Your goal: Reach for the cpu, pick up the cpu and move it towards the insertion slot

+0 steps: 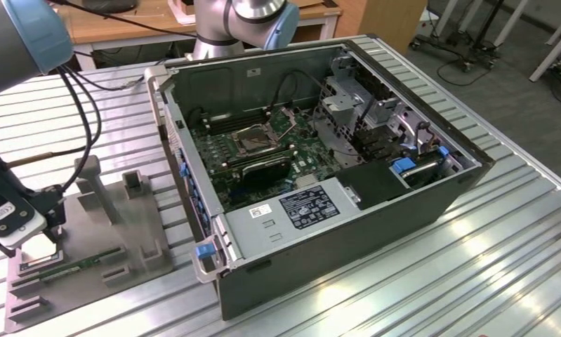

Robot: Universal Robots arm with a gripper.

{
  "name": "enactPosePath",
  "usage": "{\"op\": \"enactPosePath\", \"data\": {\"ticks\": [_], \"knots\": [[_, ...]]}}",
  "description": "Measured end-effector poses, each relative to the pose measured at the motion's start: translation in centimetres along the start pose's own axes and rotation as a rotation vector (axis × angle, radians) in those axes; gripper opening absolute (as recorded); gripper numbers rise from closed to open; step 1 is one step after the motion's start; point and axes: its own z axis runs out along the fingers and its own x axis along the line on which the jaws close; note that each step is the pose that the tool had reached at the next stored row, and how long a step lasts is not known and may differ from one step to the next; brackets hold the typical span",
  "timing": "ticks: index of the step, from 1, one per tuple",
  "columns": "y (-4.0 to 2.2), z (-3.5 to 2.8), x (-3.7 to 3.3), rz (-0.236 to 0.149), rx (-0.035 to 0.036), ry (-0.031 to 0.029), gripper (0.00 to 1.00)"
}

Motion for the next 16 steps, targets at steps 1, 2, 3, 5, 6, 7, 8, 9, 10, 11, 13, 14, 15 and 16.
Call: {"op": "enactPosePath", "data": {"ticks": [1,2,3,5,6,7,8,9,10,11,13,14,15,16], "knots": [[0.0,0.01,0.0,0.0,0.0001,0.0002,0.59],[0.0,0.03,0.0,0.0,0.0001,0.0002,0.59],[0.0,0.07,0.0,0.0,0.0,0.0,0.59],[0.0,0.11,0.0,0.0,0.0,0.0,0.59],[0.0,0.12,0.0,0.0,0.0,0.0,0.59],[0.0,0.12,0.0,0.0,0.0,0.0,0.59],[0.0,0.13,0.0,0.0,0.0,0.0,0.59],[0.0,0.14,0.0,0.0,0.0,0.0,0.59],[0.0,0.16,0.0,0.0,-0.0001,-0.0001,0.59],[-0.01,0.22,0.0,0.0,-0.0002,-0.0003,0.59],[-0.01,0.34,0.0,0.0,0.0,0.0,0.59],[-0.02,0.44,0.0,0.0,-0.0001,-0.0001,0.59],[-0.02,0.53,0.0,0.0,0.0,-0.0001,0.59],[-0.03,0.63,0.0,0.0,0.0,0.0,0.59]]}}
